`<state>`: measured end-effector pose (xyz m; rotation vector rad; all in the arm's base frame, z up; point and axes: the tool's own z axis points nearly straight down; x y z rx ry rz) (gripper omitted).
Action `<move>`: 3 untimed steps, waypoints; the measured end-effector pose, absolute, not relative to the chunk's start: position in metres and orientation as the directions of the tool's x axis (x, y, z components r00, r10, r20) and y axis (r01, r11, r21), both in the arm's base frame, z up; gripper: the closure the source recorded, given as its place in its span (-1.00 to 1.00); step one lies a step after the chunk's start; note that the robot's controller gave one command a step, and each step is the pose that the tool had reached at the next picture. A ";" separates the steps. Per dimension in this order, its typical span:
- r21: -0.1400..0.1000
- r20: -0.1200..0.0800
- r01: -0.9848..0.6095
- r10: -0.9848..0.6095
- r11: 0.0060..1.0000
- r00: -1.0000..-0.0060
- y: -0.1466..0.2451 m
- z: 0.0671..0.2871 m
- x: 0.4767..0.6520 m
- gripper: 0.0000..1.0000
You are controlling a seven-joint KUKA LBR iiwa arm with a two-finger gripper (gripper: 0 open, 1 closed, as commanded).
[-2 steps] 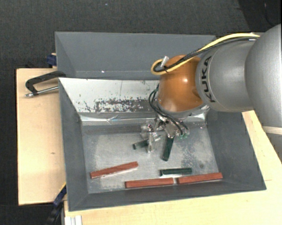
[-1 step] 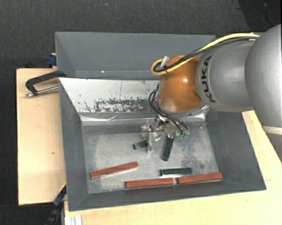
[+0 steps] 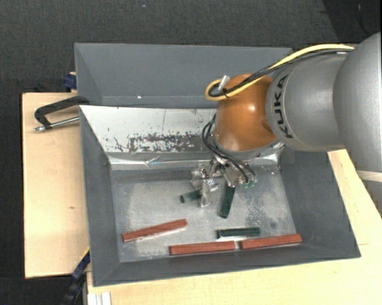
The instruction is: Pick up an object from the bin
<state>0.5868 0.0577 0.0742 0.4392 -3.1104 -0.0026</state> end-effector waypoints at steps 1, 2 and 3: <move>0.002 0.003 -0.277 -0.277 0.961 -0.961 0.058 0.093 0.586 1.00; 0.001 -0.003 -0.277 -0.277 0.961 -0.961 0.058 0.110 0.587 1.00; 0.001 -0.002 -0.277 -0.277 0.961 -0.961 0.058 0.127 0.587 1.00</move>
Offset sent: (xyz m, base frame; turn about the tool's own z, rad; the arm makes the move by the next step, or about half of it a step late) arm 0.0001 0.0000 0.0164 0.0000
